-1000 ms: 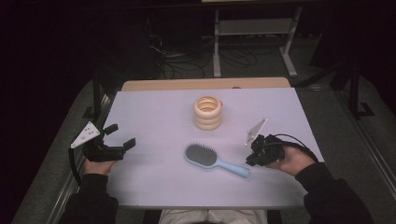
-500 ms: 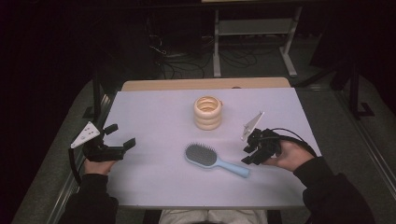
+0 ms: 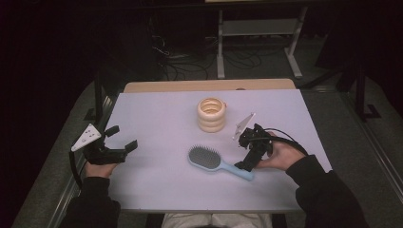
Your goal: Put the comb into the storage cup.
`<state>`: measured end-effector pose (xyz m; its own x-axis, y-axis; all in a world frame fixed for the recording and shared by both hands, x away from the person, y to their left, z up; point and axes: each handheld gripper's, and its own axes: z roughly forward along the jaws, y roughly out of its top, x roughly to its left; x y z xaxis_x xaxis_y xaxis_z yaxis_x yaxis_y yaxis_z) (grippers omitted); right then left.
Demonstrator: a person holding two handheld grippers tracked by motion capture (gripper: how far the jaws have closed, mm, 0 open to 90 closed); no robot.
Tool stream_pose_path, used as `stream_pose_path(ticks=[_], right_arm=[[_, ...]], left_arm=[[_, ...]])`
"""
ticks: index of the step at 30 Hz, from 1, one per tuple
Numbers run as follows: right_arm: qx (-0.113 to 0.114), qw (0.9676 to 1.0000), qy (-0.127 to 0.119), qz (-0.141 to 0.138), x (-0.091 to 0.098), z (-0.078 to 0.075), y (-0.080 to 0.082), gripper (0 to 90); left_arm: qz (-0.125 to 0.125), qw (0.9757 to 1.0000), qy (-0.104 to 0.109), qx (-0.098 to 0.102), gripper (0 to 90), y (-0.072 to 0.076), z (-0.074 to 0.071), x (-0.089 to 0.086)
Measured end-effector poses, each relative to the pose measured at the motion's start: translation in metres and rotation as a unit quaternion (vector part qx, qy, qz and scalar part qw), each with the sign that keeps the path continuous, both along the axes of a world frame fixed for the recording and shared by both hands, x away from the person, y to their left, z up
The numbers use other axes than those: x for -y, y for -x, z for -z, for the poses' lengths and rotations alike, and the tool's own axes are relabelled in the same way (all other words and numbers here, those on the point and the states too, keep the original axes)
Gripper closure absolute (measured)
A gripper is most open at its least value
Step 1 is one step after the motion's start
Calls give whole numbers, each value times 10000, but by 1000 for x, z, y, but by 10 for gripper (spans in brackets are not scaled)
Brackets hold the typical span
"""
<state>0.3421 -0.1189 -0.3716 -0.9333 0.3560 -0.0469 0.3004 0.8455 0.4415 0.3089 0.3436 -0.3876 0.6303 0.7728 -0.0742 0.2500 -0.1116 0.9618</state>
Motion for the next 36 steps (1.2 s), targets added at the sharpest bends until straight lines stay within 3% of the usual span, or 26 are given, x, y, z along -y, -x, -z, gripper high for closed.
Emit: stream_pose_path(ticks=[10, 24, 27, 36], right_arm=[[-163, 9998, -113, -60, -13, 9, -4, 0], [-459, 9988, -36, -190, -29, 38, -2, 0], [-457, 9987, -35, -229, -31, 42, -1, 69], [-487, 9987, 18, -116, -34, 48, -3, 141]], left_arm=[[9, 10000, 5, -7, 0, 0, 0, 0], [28, 10000, 2, -13, 0, 0, 0, 1], [32, 10000, 9, -19, 0, -1, 1, 1], [38, 10000, 11, -22, 0, -1, 1, 1]])
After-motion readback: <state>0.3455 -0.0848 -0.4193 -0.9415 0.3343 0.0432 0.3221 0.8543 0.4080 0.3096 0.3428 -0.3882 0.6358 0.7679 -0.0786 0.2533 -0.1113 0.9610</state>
